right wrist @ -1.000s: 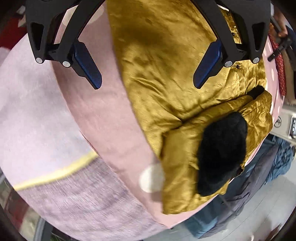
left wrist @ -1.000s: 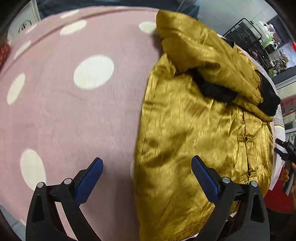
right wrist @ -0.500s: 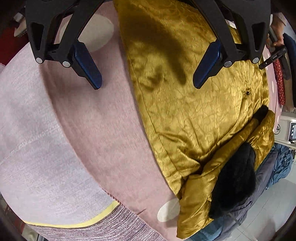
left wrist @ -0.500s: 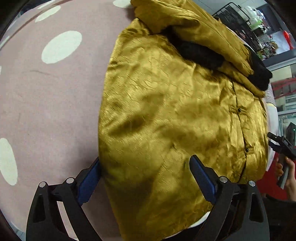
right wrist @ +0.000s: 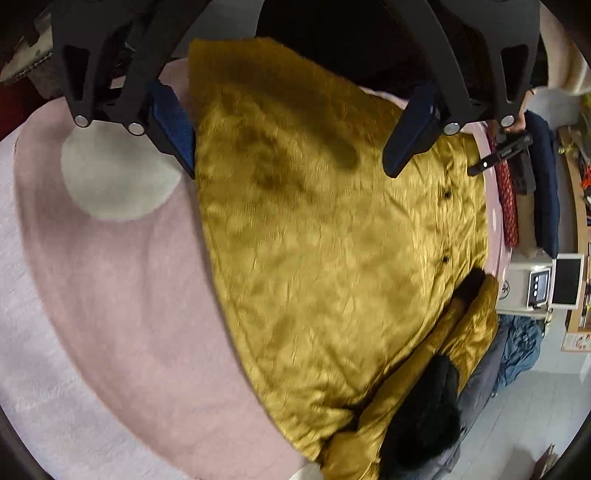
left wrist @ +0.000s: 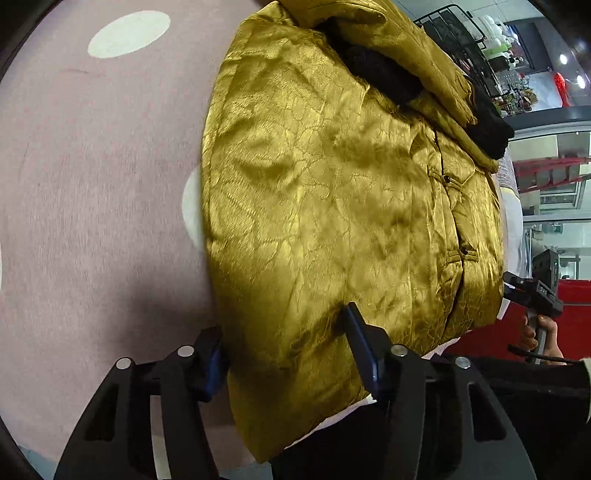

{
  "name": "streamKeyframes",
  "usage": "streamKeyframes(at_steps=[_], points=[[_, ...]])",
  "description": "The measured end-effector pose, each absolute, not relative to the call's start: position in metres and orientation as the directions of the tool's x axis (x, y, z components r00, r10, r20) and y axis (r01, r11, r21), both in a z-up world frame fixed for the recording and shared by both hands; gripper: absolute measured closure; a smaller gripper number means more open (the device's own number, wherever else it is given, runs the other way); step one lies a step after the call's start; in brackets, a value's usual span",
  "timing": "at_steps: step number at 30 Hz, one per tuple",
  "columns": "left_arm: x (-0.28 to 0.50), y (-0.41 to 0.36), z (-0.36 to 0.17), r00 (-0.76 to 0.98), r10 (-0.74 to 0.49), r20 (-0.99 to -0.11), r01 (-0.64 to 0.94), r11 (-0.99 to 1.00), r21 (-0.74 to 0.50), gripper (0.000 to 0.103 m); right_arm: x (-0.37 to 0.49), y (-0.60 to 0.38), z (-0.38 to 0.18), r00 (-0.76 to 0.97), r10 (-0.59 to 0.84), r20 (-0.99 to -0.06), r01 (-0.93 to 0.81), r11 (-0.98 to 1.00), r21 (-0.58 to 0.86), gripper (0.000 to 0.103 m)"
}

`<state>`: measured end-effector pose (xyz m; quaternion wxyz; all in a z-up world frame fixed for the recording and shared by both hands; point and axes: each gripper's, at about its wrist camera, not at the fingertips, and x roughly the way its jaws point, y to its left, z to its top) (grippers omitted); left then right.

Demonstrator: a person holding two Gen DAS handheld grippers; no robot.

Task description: Fold large clothes

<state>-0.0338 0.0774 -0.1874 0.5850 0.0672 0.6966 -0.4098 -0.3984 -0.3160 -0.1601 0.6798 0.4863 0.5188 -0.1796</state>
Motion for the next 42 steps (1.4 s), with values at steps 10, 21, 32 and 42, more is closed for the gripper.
streamKeyframes(at_steps=[10, 21, 32, 42], points=[[-0.048, 0.052, -0.186, -0.364, -0.361, -0.859, 0.616, 0.598, -0.513, 0.078, -0.419, -0.323, -0.167, 0.436, 0.3, -0.849, 0.766, 0.371, 0.525, 0.063], [-0.043, 0.069, -0.191, -0.358, -0.35, -0.866, 0.589, 0.635, -0.5, 0.088, -0.44, -0.313, -0.176, 0.492, 0.351, -0.797, 0.761, 0.272, 0.589, 0.063], [-0.058, 0.081, -0.168, -0.363, -0.314, -0.877, 0.663, 0.574, -0.48, 0.096, -0.428, -0.296, -0.156, 0.457, 0.373, -0.807, 0.72, 0.378, 0.582, 0.094], [-0.042, 0.075, -0.166, -0.392, -0.315, -0.864, 0.624, 0.6, -0.501, 0.096, -0.445, -0.27, -0.164, 0.389, 0.455, -0.801, 0.747, 0.353, 0.563, 0.095]])
